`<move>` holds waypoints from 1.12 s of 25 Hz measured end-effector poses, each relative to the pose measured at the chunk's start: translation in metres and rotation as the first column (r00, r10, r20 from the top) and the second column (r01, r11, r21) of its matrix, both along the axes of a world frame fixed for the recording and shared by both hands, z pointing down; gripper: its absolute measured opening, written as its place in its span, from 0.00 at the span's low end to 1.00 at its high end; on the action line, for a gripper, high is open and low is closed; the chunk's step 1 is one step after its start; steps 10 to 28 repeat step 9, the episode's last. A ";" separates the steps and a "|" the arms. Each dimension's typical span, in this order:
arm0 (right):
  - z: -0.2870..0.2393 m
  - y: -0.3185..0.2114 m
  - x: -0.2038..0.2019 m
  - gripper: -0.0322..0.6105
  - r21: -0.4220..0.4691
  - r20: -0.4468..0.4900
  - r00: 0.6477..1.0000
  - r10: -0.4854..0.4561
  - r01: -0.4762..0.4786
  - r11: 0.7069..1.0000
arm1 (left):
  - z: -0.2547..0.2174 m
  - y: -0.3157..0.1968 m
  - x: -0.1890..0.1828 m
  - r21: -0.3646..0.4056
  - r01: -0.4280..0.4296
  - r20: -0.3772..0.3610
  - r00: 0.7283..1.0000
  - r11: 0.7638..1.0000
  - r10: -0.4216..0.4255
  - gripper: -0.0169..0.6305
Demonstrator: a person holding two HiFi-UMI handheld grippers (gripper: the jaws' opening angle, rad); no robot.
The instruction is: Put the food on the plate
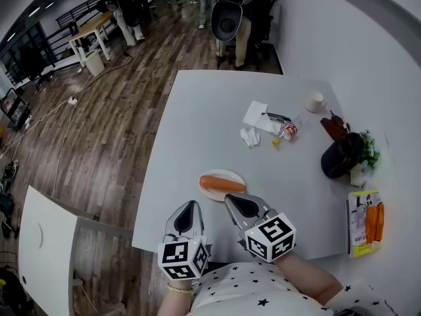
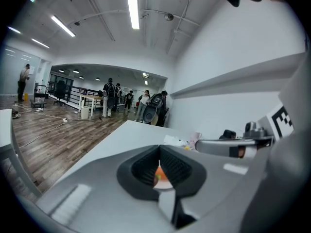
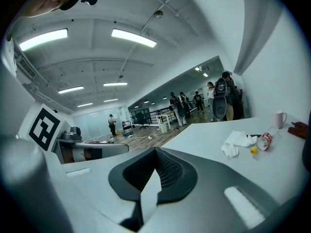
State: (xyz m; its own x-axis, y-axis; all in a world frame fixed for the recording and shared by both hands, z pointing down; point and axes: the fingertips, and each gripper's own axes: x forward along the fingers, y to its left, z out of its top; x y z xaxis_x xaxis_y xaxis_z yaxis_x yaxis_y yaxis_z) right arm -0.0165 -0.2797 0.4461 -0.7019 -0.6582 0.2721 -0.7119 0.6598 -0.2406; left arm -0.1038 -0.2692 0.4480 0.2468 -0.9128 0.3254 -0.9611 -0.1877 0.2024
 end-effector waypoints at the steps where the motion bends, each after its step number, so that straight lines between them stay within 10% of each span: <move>1: 0.000 0.000 0.000 0.05 0.002 -0.004 1.000 -0.001 0.001 1.000 | -0.001 0.000 0.000 0.001 0.000 0.000 1.000 1.000 0.000 0.04; 28: 0.001 0.001 -0.002 0.05 0.008 -0.012 1.000 -0.010 0.011 1.000 | -0.001 0.000 0.001 0.004 -0.004 -0.005 1.000 1.000 0.004 0.04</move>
